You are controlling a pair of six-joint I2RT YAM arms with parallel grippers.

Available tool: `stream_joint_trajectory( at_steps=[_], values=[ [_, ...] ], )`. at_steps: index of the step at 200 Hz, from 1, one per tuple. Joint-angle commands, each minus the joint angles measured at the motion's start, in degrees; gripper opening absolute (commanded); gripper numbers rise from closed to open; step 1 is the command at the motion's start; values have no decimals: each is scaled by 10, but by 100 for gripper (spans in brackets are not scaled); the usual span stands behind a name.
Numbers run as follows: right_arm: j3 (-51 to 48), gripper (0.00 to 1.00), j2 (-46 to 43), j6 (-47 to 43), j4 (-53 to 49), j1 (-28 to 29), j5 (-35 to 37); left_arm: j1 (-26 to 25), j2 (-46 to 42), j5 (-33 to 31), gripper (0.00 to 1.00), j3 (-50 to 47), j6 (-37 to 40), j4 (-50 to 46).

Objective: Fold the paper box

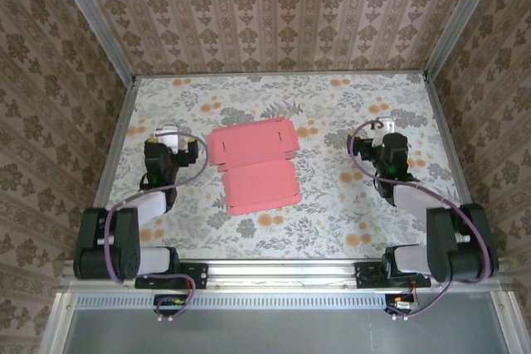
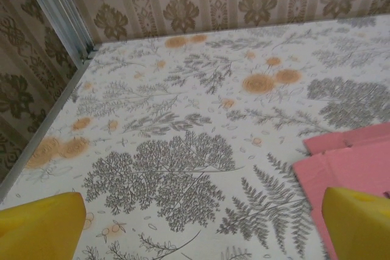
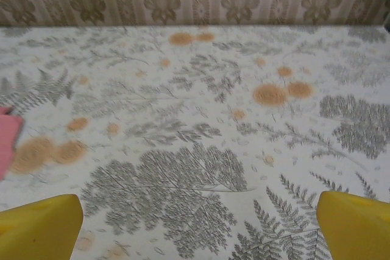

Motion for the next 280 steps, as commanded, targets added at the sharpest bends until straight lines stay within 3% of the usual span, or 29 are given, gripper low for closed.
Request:
stream_joint_trajectory(
  at_steps=[1,31,51,81,138,171,233,280],
  values=[
    [63,100,-66,26,-168,32,2,-20,-68,-42,100,63,-63,-200],
    [131,100,-107,133,-320,96,0,-36,-91,28,100,138,-177,-373],
    [141,100,-116,211,-349,147,0,-40,-59,80,100,200,-211,-466],
    [139,100,-90,275,-347,204,-91,-39,13,136,100,279,-220,-554],
    [107,100,1,384,-268,299,-187,-43,139,215,100,336,-265,-595],
    [107,100,63,417,-235,331,-197,-46,202,229,97,377,-273,-605],
    [122,100,157,433,-193,340,-244,-52,271,215,86,435,-252,-634],
    [124,100,187,438,-198,341,-232,-53,306,209,78,461,-246,-646]
  ],
)
